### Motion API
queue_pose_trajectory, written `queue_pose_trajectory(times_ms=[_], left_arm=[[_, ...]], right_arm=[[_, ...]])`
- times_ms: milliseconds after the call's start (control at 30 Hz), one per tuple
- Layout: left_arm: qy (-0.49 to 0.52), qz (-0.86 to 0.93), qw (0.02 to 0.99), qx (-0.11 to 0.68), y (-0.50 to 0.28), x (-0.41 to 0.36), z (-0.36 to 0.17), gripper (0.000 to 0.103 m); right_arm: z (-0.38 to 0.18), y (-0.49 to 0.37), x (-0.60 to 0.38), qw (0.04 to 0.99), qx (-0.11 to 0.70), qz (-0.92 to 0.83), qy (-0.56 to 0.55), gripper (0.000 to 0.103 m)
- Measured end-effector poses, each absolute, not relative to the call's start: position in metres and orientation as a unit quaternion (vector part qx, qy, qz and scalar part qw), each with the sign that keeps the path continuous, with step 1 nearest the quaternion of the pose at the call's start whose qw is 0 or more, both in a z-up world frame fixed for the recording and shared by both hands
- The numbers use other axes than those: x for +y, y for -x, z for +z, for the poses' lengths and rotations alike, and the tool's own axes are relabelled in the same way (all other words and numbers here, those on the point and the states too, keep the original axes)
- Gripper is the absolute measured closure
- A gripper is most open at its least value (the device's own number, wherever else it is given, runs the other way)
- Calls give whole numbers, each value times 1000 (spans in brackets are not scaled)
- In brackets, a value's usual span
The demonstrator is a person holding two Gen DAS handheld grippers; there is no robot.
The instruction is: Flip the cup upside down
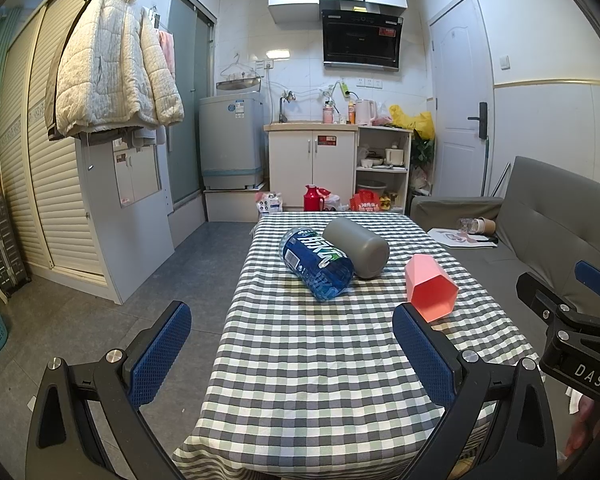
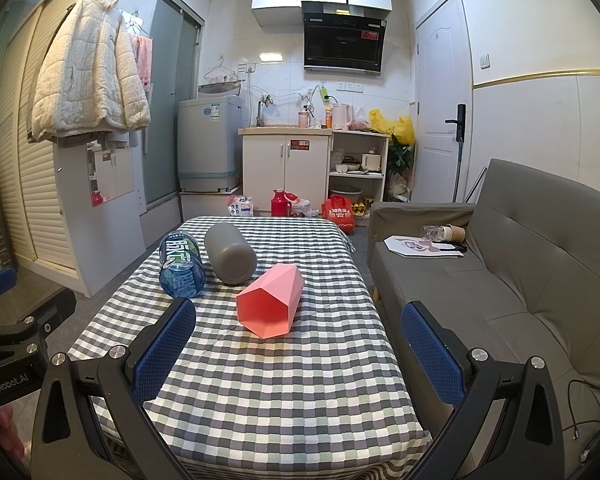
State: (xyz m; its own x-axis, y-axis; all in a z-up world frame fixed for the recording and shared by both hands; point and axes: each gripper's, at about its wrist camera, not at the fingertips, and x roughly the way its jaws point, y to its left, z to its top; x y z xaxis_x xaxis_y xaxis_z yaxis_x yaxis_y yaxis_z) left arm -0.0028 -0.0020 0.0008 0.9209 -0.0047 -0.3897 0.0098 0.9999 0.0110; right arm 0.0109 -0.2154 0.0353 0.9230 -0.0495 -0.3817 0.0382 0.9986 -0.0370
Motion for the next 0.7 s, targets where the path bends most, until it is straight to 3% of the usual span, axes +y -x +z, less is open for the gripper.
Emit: queue_pose_trajectory(times_ms=[700], left_arm=[[33,19,963,266,-27,30,-3,0]], right_arm=[[41,-28,-199,975,222,9,20,0]])
